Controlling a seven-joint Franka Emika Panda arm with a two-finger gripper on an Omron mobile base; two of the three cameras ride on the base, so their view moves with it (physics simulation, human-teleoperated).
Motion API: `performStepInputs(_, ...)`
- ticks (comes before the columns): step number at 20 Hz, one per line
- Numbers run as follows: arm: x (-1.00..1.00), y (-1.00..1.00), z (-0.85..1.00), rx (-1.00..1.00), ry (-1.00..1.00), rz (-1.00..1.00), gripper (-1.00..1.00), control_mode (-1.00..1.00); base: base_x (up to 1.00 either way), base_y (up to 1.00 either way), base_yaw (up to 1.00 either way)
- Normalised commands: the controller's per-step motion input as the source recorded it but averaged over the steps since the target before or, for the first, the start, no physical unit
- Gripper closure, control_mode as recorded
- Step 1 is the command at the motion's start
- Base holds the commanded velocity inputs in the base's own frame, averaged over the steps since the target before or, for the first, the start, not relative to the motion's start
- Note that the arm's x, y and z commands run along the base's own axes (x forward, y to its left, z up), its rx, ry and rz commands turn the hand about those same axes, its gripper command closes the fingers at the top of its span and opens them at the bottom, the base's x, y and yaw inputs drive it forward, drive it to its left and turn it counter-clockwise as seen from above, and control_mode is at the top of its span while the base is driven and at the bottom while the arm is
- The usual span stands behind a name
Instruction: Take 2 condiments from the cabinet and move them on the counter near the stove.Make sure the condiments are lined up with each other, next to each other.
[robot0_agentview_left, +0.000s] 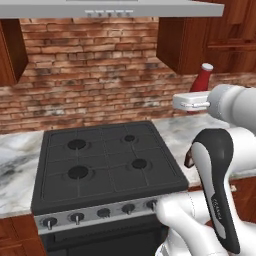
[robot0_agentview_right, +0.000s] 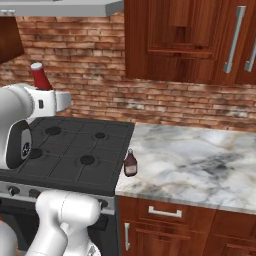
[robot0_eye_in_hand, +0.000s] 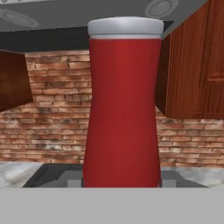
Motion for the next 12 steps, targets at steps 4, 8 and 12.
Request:
performStepInputs(4,0.00,0.00,0.00,0.00,0.00,0.00,1.00,1.00,0.48,0.20,0.00)
performStepInputs(8,0.00,0.00,0.00,0.00,0.00,0.00,1.00,1.00,0.48,0.19,0.00)
performStepInputs(12,0.00,0.00,0.00,0.00,0.00,0.00,1.00,1.00,0.41,0.19,0.00)
